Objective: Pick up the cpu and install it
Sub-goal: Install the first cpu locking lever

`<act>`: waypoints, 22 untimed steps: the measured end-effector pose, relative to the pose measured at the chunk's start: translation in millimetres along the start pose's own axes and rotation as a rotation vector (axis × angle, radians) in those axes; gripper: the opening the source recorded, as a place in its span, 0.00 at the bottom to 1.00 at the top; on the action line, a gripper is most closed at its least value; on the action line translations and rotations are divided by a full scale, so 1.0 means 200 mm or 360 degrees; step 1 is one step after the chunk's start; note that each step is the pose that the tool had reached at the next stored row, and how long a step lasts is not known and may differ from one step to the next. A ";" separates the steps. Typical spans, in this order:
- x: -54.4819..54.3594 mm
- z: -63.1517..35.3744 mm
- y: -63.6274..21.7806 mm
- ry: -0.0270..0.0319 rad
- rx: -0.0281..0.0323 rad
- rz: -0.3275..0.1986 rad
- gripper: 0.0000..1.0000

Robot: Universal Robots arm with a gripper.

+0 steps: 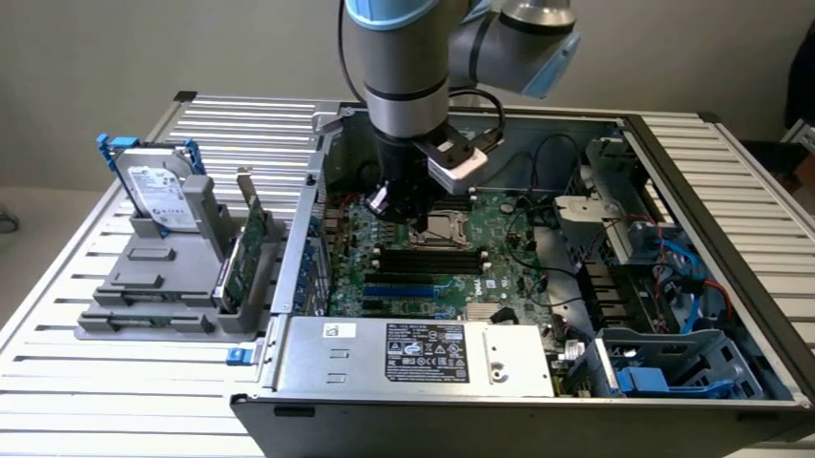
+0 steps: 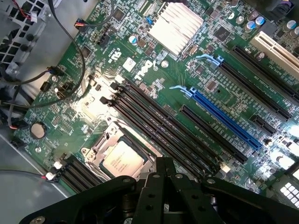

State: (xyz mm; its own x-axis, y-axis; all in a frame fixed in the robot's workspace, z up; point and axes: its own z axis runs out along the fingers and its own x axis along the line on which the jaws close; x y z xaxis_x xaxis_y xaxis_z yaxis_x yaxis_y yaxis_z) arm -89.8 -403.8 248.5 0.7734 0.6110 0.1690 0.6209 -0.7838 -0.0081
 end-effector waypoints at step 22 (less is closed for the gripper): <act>-0.05 0.080 -0.070 -0.00030 -0.00017 0.0023 0.11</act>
State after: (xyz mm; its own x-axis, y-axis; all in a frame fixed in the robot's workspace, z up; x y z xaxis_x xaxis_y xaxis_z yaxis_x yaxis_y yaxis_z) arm -104.3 -397.3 231.1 0.7825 0.5999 0.1670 0.6097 -0.7926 -0.0095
